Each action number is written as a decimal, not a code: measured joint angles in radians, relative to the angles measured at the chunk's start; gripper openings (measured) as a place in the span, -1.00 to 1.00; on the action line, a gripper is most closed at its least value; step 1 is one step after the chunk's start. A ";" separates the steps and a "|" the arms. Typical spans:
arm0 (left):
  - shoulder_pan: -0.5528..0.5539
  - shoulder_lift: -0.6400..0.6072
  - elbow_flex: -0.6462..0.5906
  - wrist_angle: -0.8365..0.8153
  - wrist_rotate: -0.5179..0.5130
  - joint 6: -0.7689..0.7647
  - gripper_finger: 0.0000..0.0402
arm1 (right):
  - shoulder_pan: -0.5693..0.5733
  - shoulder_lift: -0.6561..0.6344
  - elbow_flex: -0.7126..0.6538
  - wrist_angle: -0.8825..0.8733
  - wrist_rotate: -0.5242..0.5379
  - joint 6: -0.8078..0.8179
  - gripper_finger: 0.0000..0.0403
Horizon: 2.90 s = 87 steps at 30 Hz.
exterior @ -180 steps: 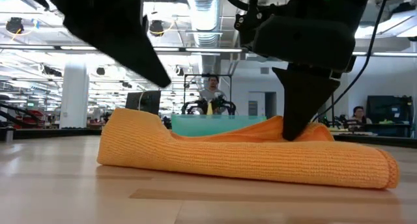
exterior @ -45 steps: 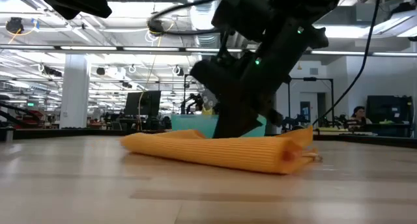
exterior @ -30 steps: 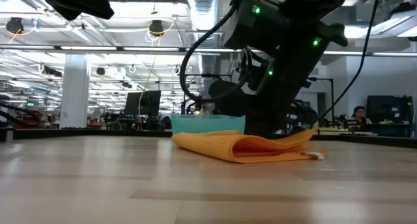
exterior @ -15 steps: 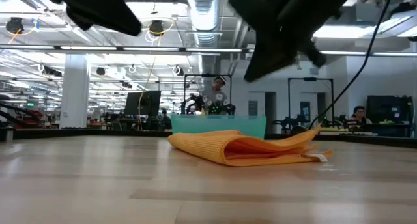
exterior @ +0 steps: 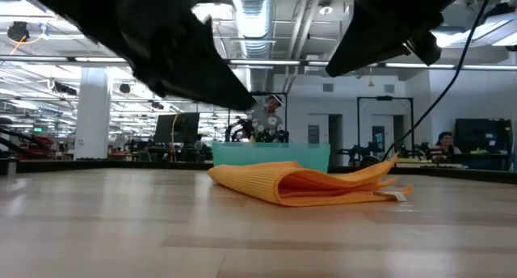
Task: Roll microfiber towels into tight, uniform cylinder then place into a basket
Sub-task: Fold the orange microfiber cloth, then roll the orange microfiber cloth
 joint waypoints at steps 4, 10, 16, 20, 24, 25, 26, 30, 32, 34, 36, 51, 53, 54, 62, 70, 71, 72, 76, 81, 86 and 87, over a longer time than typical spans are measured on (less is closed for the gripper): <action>0.023 0.071 0.000 0.062 0.057 0.007 -0.72 | -0.001 0.000 -0.005 -0.016 0.011 0.036 -0.91; 0.055 0.133 0.000 0.015 0.072 0.004 -0.72 | -0.025 0.000 -0.005 -0.027 0.009 0.040 -0.92; 0.074 0.141 0.004 -0.057 0.132 0.086 -0.72 | -0.034 0.000 -0.005 -0.027 0.004 0.036 -0.91; 0.072 0.137 0.005 -0.105 0.141 0.200 -0.72 | -0.035 0.000 -0.005 -0.027 0.003 0.035 -0.90; 0.062 0.120 0.006 -0.190 0.142 0.276 -0.72 | -0.035 0.000 -0.005 -0.027 0.000 0.035 -0.92; 0.058 0.112 0.006 -0.216 0.141 0.293 -0.72 | -0.035 0.000 -0.005 -0.027 -0.002 0.035 -0.92; 0.054 0.100 0.006 -0.248 0.141 0.309 -0.72 | -0.035 0.000 -0.005 -0.027 -0.002 0.034 -0.92; 0.030 0.035 0.001 -0.409 0.156 0.358 -0.72 | -0.035 0.000 -0.005 -0.027 -0.004 0.033 -0.89; 0.015 -0.003 -0.001 -0.482 0.177 0.383 -0.72 | -0.035 0.000 -0.005 -0.027 -0.004 0.033 -0.89; -0.004 -0.034 -0.003 -0.525 0.181 0.396 -0.72 | -0.035 0.000 -0.005 -0.027 -0.004 0.033 -0.90; -0.020 -0.068 -0.003 -0.532 0.180 0.394 -0.72 | -0.035 0.000 -0.005 -0.027 -0.004 0.033 -0.91; -0.110 -0.036 0.002 -0.372 0.081 0.097 -0.72 | -0.035 0.000 -0.005 -0.021 -0.023 0.032 -0.91; -0.111 0.002 0.000 -0.357 0.063 0.094 -0.72 | -0.037 0.000 -0.005 -0.018 -0.023 0.032 -0.91; -0.111 0.024 0.000 -0.335 0.064 0.094 -0.72 | -0.038 0.000 -0.005 -0.021 -0.023 0.032 -0.91; -0.119 0.077 0.003 -0.327 0.071 0.052 -0.72 | -0.038 0.000 -0.005 -0.032 -0.044 0.032 -0.90; -0.153 0.019 0.029 -0.353 0.035 0.123 -0.72 | -0.040 0.000 -0.005 -0.015 -0.048 -0.002 -0.88; -0.156 0.010 0.035 -0.369 0.034 0.127 -0.72 | -0.038 0.000 -0.005 -0.009 -0.048 -0.024 -0.88; -0.161 0.000 0.039 -0.394 0.033 0.129 -0.72 | -0.035 0.000 -0.005 0.005 -0.048 -0.050 -0.89; -0.187 -0.047 0.084 -0.502 0.030 0.129 -0.72 | -0.011 0.000 -0.005 0.088 -0.053 -0.201 -0.89; -0.242 -0.089 0.145 -0.674 0.029 0.125 -0.72 | 0.025 0.000 -0.004 0.225 -0.146 -0.447 -0.88; -0.295 -0.103 0.181 -0.743 0.029 0.136 -0.72 | 0.035 0.000 -0.004 0.311 -0.259 -0.608 -0.83; -0.300 -0.102 0.182 -0.739 0.029 0.136 -0.72 | 0.032 0.000 -0.004 0.321 -0.281 -0.636 -0.80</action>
